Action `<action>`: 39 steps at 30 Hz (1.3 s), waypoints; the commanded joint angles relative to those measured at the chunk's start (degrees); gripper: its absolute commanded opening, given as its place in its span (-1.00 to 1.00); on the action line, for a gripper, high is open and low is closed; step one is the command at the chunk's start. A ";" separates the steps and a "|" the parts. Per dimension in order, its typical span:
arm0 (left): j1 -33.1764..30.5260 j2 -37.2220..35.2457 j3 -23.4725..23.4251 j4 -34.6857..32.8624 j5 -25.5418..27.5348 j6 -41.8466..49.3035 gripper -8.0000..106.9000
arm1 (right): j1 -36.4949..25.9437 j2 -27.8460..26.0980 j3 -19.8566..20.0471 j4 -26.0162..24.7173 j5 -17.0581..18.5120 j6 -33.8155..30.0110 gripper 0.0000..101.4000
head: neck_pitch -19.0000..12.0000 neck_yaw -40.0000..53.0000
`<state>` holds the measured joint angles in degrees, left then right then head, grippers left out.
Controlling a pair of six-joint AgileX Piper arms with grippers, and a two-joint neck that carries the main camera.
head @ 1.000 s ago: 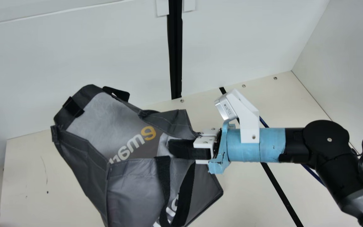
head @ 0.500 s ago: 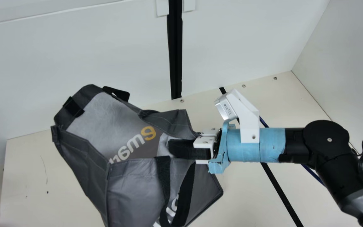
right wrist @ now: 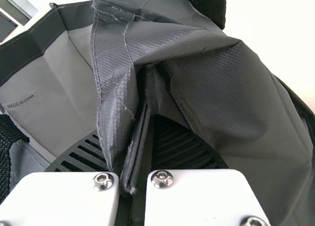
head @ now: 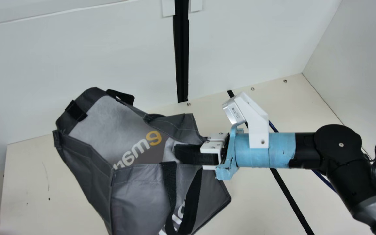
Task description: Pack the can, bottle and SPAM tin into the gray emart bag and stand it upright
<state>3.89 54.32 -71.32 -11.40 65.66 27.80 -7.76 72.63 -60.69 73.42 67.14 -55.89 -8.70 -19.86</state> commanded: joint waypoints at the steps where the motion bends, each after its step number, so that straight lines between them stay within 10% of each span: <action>1: 0.00 0.00 0.00 0.00 0.00 0.00 0.71 | 0.00 0.00 0.00 0.00 0.00 0.00 -1.00 | -1.30 -0.14; 39: 0.00 0.00 0.00 0.00 0.00 0.00 0.71 | -14.74 -0.77 -8.12 -3.73 2.76 2.29 -1.00 | -1.30 -0.14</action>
<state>3.89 54.32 -71.32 -11.40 65.66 27.80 -21.94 71.76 -68.64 69.48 70.20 -53.34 -8.70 -19.95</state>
